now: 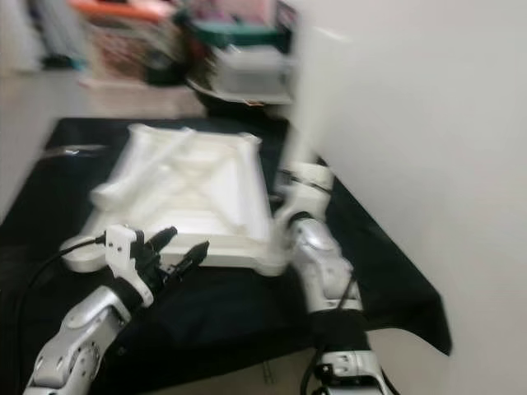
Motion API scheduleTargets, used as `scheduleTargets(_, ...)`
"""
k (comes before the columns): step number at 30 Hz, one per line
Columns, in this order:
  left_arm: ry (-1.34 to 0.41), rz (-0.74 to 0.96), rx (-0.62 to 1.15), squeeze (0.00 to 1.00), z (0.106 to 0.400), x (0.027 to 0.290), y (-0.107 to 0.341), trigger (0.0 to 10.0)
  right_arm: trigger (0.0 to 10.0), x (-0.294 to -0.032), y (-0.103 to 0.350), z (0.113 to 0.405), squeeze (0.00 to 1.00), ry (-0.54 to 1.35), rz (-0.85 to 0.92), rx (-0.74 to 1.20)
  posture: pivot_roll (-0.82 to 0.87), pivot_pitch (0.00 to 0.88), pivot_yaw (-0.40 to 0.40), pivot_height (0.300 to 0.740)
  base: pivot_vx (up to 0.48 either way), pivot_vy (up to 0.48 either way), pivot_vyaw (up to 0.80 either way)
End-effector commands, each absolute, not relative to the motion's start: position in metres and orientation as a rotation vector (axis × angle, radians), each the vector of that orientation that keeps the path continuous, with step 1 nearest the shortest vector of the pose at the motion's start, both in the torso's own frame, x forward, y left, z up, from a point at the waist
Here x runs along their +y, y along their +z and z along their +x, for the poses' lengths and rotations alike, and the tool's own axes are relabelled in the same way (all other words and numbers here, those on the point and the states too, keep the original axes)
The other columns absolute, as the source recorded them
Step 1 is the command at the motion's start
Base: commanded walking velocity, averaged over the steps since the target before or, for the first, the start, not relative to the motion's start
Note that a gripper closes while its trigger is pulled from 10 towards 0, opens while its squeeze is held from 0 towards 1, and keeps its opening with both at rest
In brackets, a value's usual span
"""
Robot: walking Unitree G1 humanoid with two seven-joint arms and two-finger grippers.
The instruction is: Building children table
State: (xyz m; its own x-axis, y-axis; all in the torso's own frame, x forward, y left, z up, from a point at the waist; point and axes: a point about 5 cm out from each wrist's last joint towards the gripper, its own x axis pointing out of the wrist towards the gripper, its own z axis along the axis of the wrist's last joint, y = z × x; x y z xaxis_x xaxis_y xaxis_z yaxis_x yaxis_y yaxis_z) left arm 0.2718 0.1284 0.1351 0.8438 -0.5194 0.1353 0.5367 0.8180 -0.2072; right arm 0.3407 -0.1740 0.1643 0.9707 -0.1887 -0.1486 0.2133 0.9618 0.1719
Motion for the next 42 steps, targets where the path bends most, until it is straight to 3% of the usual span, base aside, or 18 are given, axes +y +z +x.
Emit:
scheduleTargets(1,-0.582,-0.236,-0.075,0.00,0.272,0.124,0.136,10.0,0.0,-0.193,0.114,0.324,0.00,-0.343,0.189,0.358,0.07,0.000,-0.099,0.740,0.000,0.000,0.00)
scheduleTargets(3,-0.581,-0.237,-0.074,0.00,0.273,0.124,0.136,10.0,0.3,-0.189,0.115,0.321,0.00,-0.321,0.187,0.354,0.06,0.000,-0.097,0.740,0.000,0.000,0.00)
scheduleTargets(4,-0.585,-0.235,-0.073,0.00,0.273,0.123,0.135,10.0,10.0,-0.173,0.121,0.320,0.00,-0.214,0.212,0.330,0.06,0.000,-0.093,0.740,0.000,0.000,0.00)
scheduleTargets(6,-0.584,-0.236,-0.073,0.00,0.273,0.124,0.135,10.0,10.0,-0.156,0.129,0.319,0.00,-0.087,0.245,0.287,0.06,0.000,-0.093,0.740,0.000,0.000,0.00)
scheduleTargets(7,-0.583,-0.239,-0.073,0.00,0.273,0.124,0.134,10.0,10.0,-0.141,0.139,0.319,0.35,0.051,0.287,0.231,0.06,0.000,-0.096,0.740,0.000,0.000,0.00)
scheduleTargets(9,-0.583,-0.239,-0.073,0.00,0.273,0.124,0.134,10.0,10.0,-0.141,0.139,0.319,0.35,0.051,0.287,0.231,0.06,0.000,-0.096,0.740,0.000,0.000,0.00)
scheduleTargets(10,-0.586,-0.236,-0.073,0.00,0.273,0.124,0.134,10.0,10.0,-0.120,0.162,0.317,1.00,0.365,0.386,0.137,0.06,0.000,-0.096,0.740,0.000,0.000,0.00)
scheduleTargets(12,-0.585,-0.233,-0.073,0.00,0.273,0.123,0.134,10.0,10.0,-0.114,0.169,0.315,1.00,0.472,0.417,0.121,0.06,0.000,-0.096,0.740,0.000,0.000,0.00)
scheduleTargets(13,-0.583,-0.237,-0.073,0.00,0.274,0.124,0.134,10.0,10.0,-0.111,0.181,0.311,0.00,0.616,0.378,0.073,0.06,0.000,-0.100,0.740,0.000,0.000,0.00)
scheduleTargets(21,-0.582,-0.240,-0.076,0.00,0.274,0.124,0.135,10.0,8.7,-0.100,0.187,0.283,0.00,1.011,0.213,0.030,0.07,0.000,-0.107,0.740,0.000,0.000,0.00)
scheduleTargets(22,-0.579,-0.235,-0.077,0.00,0.273,0.124,0.135,10.0,2.5,-0.097,0.178,0.284,0.00,0.998,0.191,0.063,0.07,0.000,-0.107,0.740,0.000,0.000,0.00)
scheduleTargets(23,-0.579,-0.235,-0.077,0.00,0.273,0.124,0.135,10.0,2.5,-0.097,0.178,0.284,0.00,0.998,0.191,0.063,0.07,0.000,-0.107,0.740,0.000,0.000,0.00)
scheduleTargets(24,-0.572,-0.238,-0.078,0.00,0.273,0.125,0.135,10.0,0.0,-0.096,0.170,0.288,0.00,0.948,0.173,0.100,0.08,0.000,-0.111,0.740,0.000,0.000,0.00)
scheduleTargets(29,-0.567,-0.242,-0.079,0.00,0.273,0.126,0.135,10.0,0.0,-0.106,0.154,0.315,0.00,0.621,0.194,0.184,0.07,0.000,-0.108,0.740,0.000,0.000,0.00)
scheduleTargets(33,-0.576,-0.245,-0.079,0.00,0.273,0.125,0.136,10.0,0.0,-0.171,0.119,0.323,0.00,-0.276,0.226,0.328,0.07,0.000,-0.107,0.740,0.000,0.000,0.00)
scheduleTargets(36,-0.579,-0.241,-0.079,0.00,0.273,0.124,0.136,10.0,0.0,-0.170,0.124,0.320,0.00,-0.264,0.218,0.311,0.06,0.000,-0.101,0.740,0.000,0.000,0.00)
scheduleTargets(37,-0.576,-0.242,-0.081,0.00,0.273,0.124,0.136,10.0,10.0,-0.159,0.132,0.320,0.00,-0.178,0.210,0.284,0.05,0.000,-0.099,0.740,0.000,0.000,0.00)
scheduleTargets(42,-0.580,-0.242,-0.082,0.00,0.274,0.124,0.137,10.0,10.0,-0.135,0.155,0.319,0.00,0.058,0.196,0.173,0.05,0.000,-0.098,0.740,0.000,0.000,0.00)
